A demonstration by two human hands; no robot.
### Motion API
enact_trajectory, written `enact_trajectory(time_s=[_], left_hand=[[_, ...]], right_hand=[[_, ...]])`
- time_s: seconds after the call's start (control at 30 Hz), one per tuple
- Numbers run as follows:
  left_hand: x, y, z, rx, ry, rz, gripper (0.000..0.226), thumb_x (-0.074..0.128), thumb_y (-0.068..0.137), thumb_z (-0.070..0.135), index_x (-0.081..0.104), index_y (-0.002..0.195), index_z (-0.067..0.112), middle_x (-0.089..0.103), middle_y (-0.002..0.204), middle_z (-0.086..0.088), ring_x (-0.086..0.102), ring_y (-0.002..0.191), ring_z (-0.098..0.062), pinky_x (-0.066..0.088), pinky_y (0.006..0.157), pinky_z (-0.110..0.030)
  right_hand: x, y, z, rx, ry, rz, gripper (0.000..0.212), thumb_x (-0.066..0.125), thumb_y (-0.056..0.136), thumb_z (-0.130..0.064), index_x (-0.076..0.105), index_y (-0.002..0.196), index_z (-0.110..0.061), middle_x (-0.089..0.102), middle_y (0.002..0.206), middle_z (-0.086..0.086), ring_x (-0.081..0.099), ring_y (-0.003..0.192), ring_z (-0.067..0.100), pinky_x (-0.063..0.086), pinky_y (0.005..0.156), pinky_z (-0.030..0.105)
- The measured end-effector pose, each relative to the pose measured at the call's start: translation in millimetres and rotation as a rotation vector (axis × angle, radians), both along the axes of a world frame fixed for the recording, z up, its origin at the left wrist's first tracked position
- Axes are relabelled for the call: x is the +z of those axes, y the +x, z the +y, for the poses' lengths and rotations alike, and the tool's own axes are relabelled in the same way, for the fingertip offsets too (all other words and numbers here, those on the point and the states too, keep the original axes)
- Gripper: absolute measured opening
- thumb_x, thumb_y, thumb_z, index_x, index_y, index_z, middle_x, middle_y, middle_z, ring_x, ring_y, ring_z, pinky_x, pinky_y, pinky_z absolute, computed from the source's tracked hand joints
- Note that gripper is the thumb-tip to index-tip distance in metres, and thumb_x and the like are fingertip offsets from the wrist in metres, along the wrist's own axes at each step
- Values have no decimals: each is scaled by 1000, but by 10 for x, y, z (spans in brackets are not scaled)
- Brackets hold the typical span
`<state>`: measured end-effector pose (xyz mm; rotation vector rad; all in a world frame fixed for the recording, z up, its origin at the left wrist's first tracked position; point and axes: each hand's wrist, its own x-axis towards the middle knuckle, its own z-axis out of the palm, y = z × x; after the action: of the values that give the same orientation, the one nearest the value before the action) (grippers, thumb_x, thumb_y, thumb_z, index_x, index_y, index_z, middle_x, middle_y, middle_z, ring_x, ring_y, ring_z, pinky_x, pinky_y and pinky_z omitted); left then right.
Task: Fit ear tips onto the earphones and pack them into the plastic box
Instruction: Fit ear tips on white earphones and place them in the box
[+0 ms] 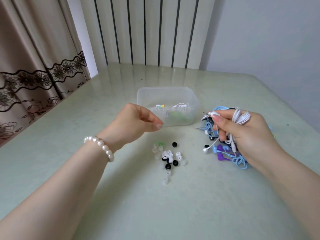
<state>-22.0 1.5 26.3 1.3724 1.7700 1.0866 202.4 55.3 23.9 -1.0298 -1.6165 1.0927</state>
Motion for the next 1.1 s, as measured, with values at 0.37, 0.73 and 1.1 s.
enact_trajectory(time_s=[0.37,0.73,1.1], left_hand=[[-170,56,35,-142,-109,303,26,71,76,6,68,64,29,59,56,13,48,44,6,38,50,-6],[-267,290,13,-306,-53,479,14,63,85,12,73,95,15,60,80,5,52,64,-3,38,60,-3],[-210,187,-8,-377,-90,550,11,65,83,15,73,89,21,61,81,8,53,76,-4,35,59,-1]], right_hand=[[-83,-45,-54,82,-119,-75,10,67,78,-8,70,81,-17,53,46,4,55,54,15,41,57,37],[-39,38,61,-43,-44,-2,14,62,83,-5,69,80,-16,65,55,-6,48,40,8,40,49,13],[-48,-25,-56,51,-32,-60,17,59,84,-2,68,79,-15,61,48,-7,53,56,21,43,52,25]])
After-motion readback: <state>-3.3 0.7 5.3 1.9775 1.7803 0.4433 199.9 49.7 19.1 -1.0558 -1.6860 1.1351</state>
